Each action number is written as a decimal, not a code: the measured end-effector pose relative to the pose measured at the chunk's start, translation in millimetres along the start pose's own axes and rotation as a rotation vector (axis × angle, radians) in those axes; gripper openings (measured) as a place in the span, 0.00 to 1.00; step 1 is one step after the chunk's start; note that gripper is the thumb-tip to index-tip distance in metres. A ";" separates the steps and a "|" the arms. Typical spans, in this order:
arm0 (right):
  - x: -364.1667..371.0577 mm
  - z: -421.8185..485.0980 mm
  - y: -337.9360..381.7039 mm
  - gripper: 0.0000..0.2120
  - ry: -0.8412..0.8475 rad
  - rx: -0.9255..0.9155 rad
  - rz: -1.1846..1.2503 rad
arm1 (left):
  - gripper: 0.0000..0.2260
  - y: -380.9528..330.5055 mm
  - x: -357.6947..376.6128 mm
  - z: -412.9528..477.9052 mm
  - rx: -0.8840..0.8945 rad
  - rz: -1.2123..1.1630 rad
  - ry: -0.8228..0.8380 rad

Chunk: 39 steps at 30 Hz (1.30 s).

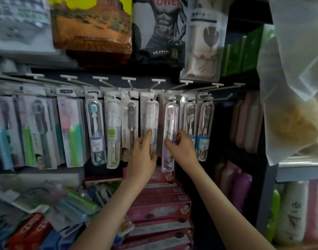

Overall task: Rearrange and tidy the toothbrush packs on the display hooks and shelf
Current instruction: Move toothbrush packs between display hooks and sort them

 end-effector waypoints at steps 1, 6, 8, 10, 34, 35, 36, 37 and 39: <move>-2.1 -1.6 0.8 0.17 -0.003 -0.004 -0.005 | 0.33 -1.6 -0.4 -0.3 -0.004 0.003 -0.002; -22.3 -8.2 1.1 0.10 -0.142 0.055 0.193 | 0.39 10.1 2.1 15.0 -0.141 0.067 0.052; -28.8 -11.0 3.8 0.11 -0.179 0.033 0.205 | 0.41 12.6 4.9 22.5 -0.164 0.062 0.088; -30.9 -15.6 7.8 0.10 -0.153 -0.030 0.153 | 0.39 13.6 7.2 26.2 -0.189 0.049 0.122; 63.7 -127.3 -118.9 0.23 0.966 -0.059 -0.583 | 0.22 52.0 -7.1 -130.2 0.006 0.288 0.440; 64.0 -126.5 -117.9 0.23 0.970 -0.057 -0.586 | 0.22 51.7 -7.0 -128.0 0.005 0.271 0.433; 63.6 -124.9 -115.0 0.23 0.966 -0.062 -0.597 | 0.22 51.1 -6.9 -124.7 0.002 0.260 0.423; 62.9 -120.4 -110.5 0.22 0.940 -0.075 -0.610 | 0.23 50.0 -7.3 -120.4 0.000 0.256 0.408; 56.8 -101.4 -89.4 0.19 0.764 -0.129 -0.576 | 0.23 46.0 -10.4 -108.4 0.005 0.247 0.347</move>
Point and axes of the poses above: each hand's wrist, its own z-axis towards the middle knuckle, its own x-axis out of the palm, y = z × x, the point moved 8 cm from there along z, towards the middle knuckle, and after that the axes turned 3 degrees about y, right-handed, at the moved point
